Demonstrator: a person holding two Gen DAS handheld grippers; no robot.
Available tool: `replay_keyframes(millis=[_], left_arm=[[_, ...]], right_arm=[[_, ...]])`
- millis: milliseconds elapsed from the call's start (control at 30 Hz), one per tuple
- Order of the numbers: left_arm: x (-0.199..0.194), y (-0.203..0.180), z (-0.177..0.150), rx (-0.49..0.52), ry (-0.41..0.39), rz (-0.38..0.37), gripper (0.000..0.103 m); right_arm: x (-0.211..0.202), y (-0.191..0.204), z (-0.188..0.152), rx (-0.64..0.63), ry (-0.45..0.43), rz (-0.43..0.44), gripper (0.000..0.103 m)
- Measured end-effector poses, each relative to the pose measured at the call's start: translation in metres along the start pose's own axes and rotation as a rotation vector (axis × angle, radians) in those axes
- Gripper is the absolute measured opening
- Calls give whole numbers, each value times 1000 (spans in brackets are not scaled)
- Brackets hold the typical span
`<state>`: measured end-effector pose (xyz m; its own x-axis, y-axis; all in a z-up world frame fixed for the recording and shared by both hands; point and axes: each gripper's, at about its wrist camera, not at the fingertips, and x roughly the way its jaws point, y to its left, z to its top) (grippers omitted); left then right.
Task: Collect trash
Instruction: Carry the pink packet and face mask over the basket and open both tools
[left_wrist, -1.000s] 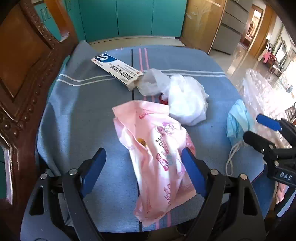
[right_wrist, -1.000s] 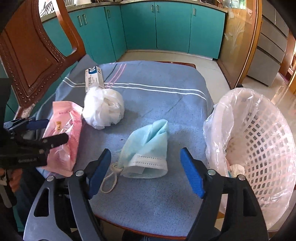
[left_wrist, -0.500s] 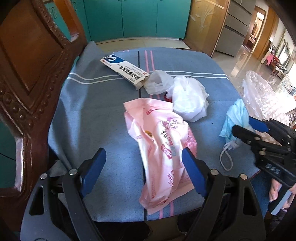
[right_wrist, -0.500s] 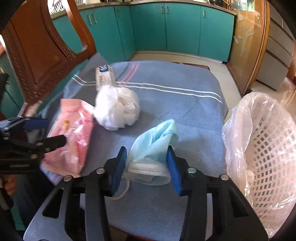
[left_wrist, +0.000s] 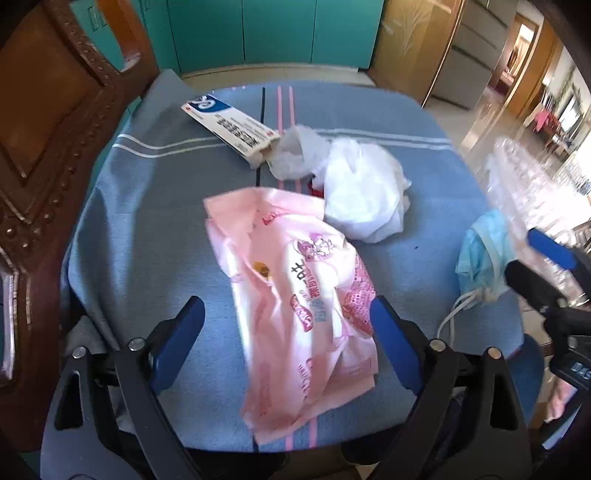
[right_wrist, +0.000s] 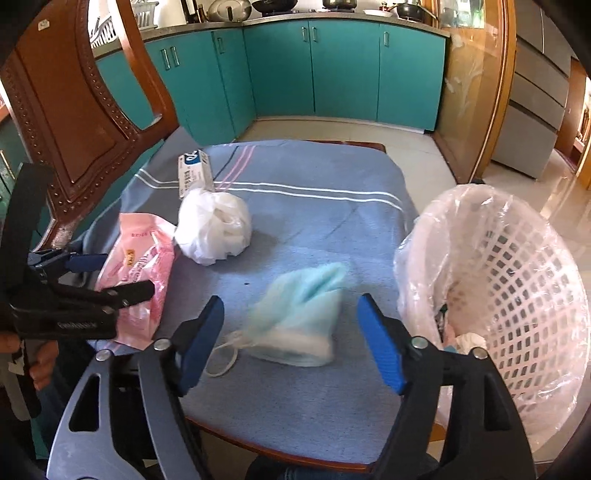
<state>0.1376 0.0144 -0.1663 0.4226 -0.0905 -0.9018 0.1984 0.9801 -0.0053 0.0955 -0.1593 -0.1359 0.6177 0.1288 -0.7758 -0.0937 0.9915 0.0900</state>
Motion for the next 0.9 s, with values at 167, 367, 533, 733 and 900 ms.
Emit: replay_keyframes(millis=[167, 367, 533, 733, 900], left_arm=[[8, -9, -6, 35, 15, 18, 70], [5, -10, -14, 53, 3, 23, 55], [-4, -6, -18, 56, -15, 36, 49], [-22, 1, -18, 36, -54, 36, 44], [-40, 0, -15, 42, -100, 62, 44]], right_arm=[[14, 4, 2, -26, 11, -14, 75], [40, 11, 3, -72, 47, -45, 75], [51, 17, -1, -82, 72, -11, 74], [48, 21, -3, -64, 55, 21, 47], [31, 22, 2, -62, 12, 38, 43]])
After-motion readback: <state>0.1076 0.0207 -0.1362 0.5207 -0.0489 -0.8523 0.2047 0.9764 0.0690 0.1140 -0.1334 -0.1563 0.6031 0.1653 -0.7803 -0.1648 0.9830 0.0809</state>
